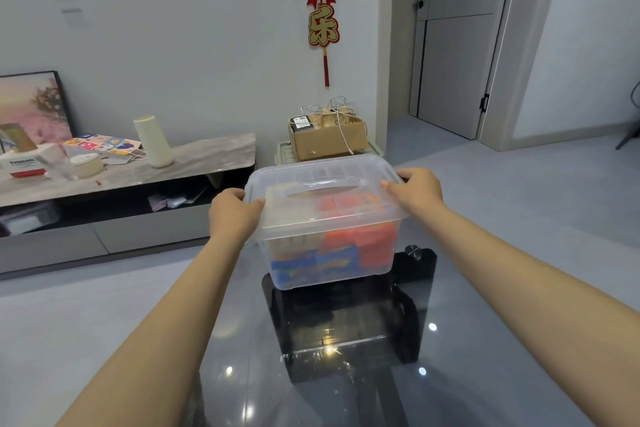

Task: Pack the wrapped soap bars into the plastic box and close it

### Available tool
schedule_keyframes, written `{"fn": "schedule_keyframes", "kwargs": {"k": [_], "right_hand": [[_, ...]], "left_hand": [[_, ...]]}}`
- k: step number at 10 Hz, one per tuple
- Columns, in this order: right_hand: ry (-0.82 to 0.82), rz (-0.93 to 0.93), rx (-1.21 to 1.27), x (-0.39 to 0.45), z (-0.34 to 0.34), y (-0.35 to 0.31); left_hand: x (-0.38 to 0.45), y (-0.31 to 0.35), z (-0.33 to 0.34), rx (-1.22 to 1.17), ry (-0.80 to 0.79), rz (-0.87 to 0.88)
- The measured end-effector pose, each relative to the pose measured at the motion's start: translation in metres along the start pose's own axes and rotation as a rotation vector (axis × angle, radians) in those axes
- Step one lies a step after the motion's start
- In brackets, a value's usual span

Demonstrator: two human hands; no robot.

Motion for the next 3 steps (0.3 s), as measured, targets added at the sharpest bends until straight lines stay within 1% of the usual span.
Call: {"fn": "schedule_keyframes", "kwargs": {"k": [1, 2, 3], "right_hand": [[-0.039, 0.003, -0.161, 0.016, 0.006, 0.004], [0.02, -0.069, -0.361, 0.031, 0.007, -0.011], [-0.011, -0.173, -0.409, 0.042, 0.012, -0.034]], "left_hand": [[0.02, -0.009, 0.007, 0.164, -0.036, -0.001], [0.033, -0.002, 0.012, 0.336, -0.091, 0.052], [0.043, 0.011, 0.022, 0.472, -0.153, 0.047]]}}
Point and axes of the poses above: each hand's wrist, its own x-axis towards the middle knuckle, its own z-axis out of the palm, y = z × x, the point moved 5 cm from there along x, towards the middle knuckle, and after that the axes turned 11 degrees about -x, right-handed, at the moved point
